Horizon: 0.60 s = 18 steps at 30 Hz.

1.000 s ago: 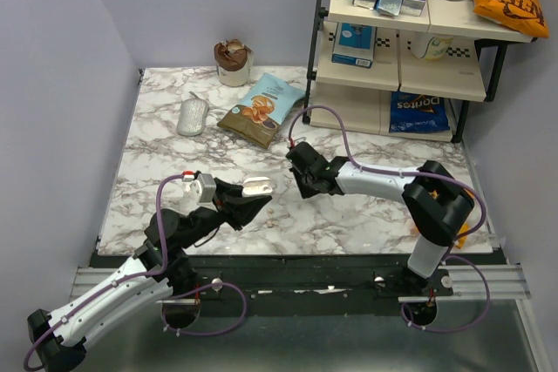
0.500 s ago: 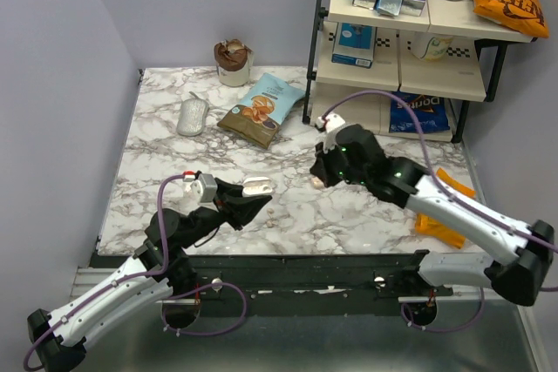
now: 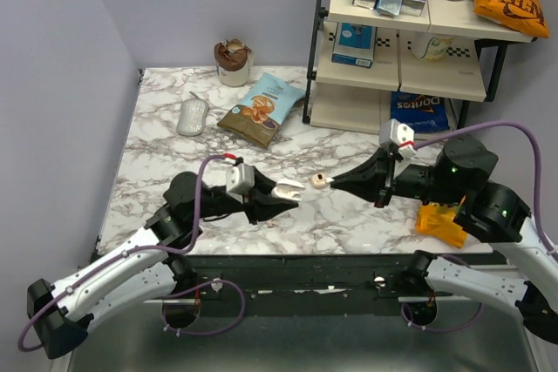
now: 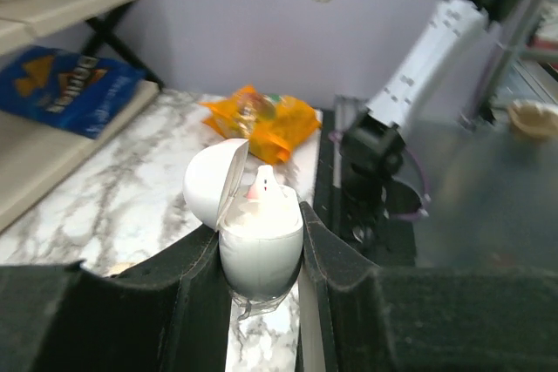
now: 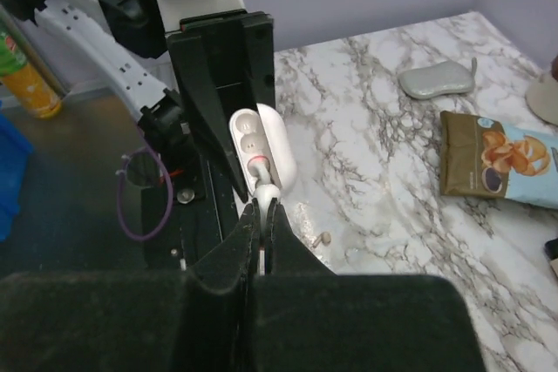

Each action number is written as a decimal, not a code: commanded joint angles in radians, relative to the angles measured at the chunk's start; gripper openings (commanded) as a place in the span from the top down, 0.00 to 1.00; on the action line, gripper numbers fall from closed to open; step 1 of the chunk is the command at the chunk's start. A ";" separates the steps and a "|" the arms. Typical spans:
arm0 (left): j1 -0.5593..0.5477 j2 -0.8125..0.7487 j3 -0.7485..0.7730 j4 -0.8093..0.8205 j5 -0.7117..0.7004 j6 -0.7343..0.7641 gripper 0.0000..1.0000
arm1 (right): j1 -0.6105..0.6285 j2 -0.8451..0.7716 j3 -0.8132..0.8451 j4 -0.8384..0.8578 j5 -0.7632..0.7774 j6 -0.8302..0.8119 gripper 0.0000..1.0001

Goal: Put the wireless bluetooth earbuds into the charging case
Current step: Place the earbud in the charging case.

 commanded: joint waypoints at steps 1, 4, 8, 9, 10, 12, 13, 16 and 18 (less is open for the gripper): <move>0.003 0.146 0.119 -0.085 0.304 0.095 1.00 | 0.014 0.032 -0.019 -0.069 -0.128 -0.036 0.99; 0.003 0.200 0.148 -0.122 0.349 0.127 1.00 | 0.021 0.032 -0.019 -0.056 -0.164 -0.033 0.99; 0.004 0.235 0.173 -0.135 0.386 0.145 1.00 | 0.034 0.053 -0.014 -0.065 -0.209 -0.044 0.99; 0.004 0.244 0.182 -0.145 0.392 0.152 1.00 | 0.042 0.061 -0.012 -0.069 -0.215 -0.045 0.99; 0.004 0.255 0.205 -0.158 0.412 0.153 1.00 | 0.050 0.073 -0.008 -0.078 -0.224 -0.051 0.99; 0.004 0.287 0.238 -0.196 0.427 0.161 1.00 | 0.074 0.085 0.000 -0.085 -0.231 -0.065 0.99; 0.004 0.296 0.248 -0.207 0.436 0.159 1.00 | 0.082 0.094 0.004 -0.093 -0.227 -0.068 0.99; 0.004 0.318 0.259 -0.205 0.449 0.147 1.00 | 0.108 0.116 0.009 -0.098 -0.212 -0.079 0.99; 0.004 0.321 0.256 -0.187 0.452 0.141 1.00 | 0.117 0.125 0.003 -0.095 -0.195 -0.082 0.99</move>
